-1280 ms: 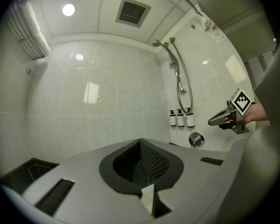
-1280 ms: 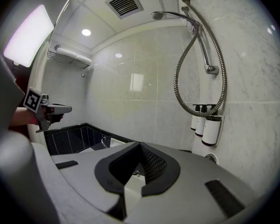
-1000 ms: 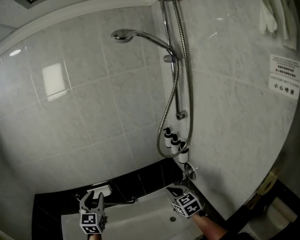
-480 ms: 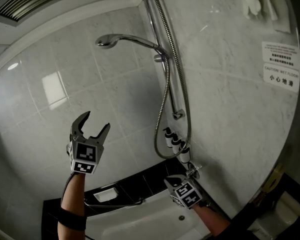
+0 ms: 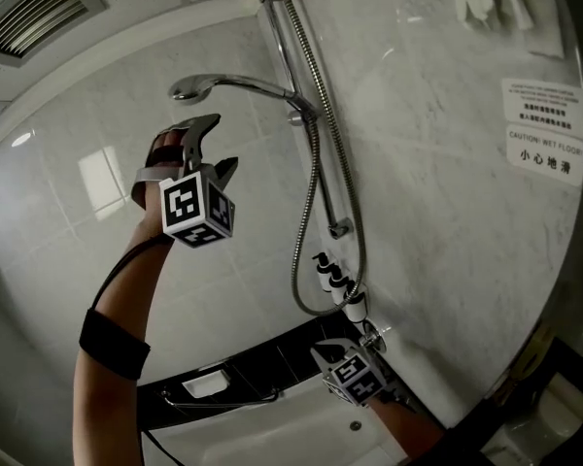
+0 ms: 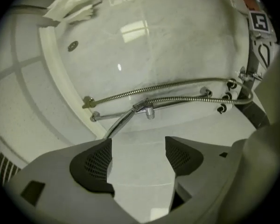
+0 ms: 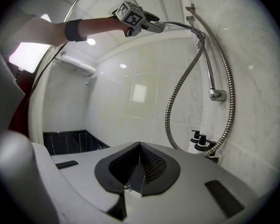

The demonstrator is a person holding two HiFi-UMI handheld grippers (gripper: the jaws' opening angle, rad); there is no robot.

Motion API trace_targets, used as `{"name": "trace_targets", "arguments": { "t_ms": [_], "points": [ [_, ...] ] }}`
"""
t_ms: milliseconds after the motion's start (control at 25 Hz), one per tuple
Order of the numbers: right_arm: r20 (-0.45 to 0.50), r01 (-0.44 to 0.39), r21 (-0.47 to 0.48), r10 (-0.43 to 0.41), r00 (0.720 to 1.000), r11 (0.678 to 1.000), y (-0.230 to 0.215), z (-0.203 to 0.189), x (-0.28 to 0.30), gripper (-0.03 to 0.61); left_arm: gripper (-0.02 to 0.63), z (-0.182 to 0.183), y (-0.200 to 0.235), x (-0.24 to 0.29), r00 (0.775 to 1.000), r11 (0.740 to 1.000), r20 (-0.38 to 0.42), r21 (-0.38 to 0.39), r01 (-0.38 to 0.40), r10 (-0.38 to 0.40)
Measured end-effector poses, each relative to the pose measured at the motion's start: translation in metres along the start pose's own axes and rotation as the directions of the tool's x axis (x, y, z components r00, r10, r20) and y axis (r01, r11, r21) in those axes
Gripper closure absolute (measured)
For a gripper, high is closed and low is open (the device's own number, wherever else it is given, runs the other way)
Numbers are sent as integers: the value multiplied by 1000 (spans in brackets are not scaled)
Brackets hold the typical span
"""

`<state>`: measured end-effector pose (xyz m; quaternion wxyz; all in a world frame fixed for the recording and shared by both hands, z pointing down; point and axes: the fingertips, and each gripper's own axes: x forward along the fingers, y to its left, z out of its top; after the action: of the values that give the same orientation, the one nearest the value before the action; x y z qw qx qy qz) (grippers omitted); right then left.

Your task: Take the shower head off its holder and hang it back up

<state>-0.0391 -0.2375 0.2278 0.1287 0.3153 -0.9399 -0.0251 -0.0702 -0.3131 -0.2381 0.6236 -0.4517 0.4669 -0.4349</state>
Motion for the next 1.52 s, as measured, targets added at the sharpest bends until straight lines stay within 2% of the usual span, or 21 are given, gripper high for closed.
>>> {"name": "trace_targets", "arguments": {
  "t_ms": [80, 160, 400, 520, 640, 800, 920, 1000, 1040, 1080, 1200, 1240, 1360, 1480, 1520],
  "points": [
    [-5, 0, 5, 0, 1000, 1000, -3, -4, -1, 558, 255, 1, 9, 19, 1000, 995, -27, 103, -8, 11],
    [-9, 2, 9, -2, 1000, 1000, -8, -9, -3, 558, 255, 3, 22, 33, 998, 987, -53, 158, -24, 33],
    [-10, 9, 31, -9, 1000, 999, -20, -16, -10, 558, 255, 26, 48, 65, 997, 948, -62, 317, -32, 54],
    [-9, 18, 26, -18, 1000, 1000, -27, -20, -11, 558, 256, 35, 49, 82, 996, 913, -71, 407, -17, 50],
    [-6, 7, 34, -7, 1000, 999, -29, -18, -14, 558, 258, 40, 47, 98, 995, 886, -92, 463, 13, 33],
    [-2, 4, 46, -4, 1000, 999, -35, -17, -18, 558, 262, 34, 46, 117, 987, 840, -158, 537, 71, 17],
    [0, 18, 59, -18, 1000, 998, -42, -20, -20, 558, 301, 32, 45, 128, 983, 808, -186, 582, 97, 16],
    [-7, 31, 56, -31, 1000, 998, -50, -28, -20, 558, 366, 33, 45, 134, 982, 778, -184, 622, 89, 35],
    [-9, 37, 55, -36, 999, 998, -53, -32, -19, 558, 427, 33, 46, 138, 982, 762, -180, 643, 76, 54],
    [-10, 39, 57, -39, 999, 998, -55, -33, -20, 558, 476, 33, 47, 140, 982, 757, -178, 650, 68, 64],
    [-8, 39, 65, -39, 999, 997, -57, -33, -22, 558, 486, 34, 44, 137, 980, 781, -197, 618, 92, 40],
    [-9, 41, 62, -40, 999, 997, -58, -35, -20, 558, 486, 34, 46, 139, 980, 775, -192, 626, 82, 51],
    [-14, 40, 60, -39, 999, 997, -57, -37, -19, 558, 488, 35, 56, 151, 980, 728, -148, 686, 6, 131],
    [-11, 37, 63, -36, 999, 997, -56, -36, -19, 558, 488, 35, 50, 141, 982, 752, -167, 658, 41, 92],
    [-12, 34, 65, -33, 999, 997, -56, -36, -19, 558, 488, 34, 52, 140, 981, 750, -165, 660, 35, 100]
  ]
}}
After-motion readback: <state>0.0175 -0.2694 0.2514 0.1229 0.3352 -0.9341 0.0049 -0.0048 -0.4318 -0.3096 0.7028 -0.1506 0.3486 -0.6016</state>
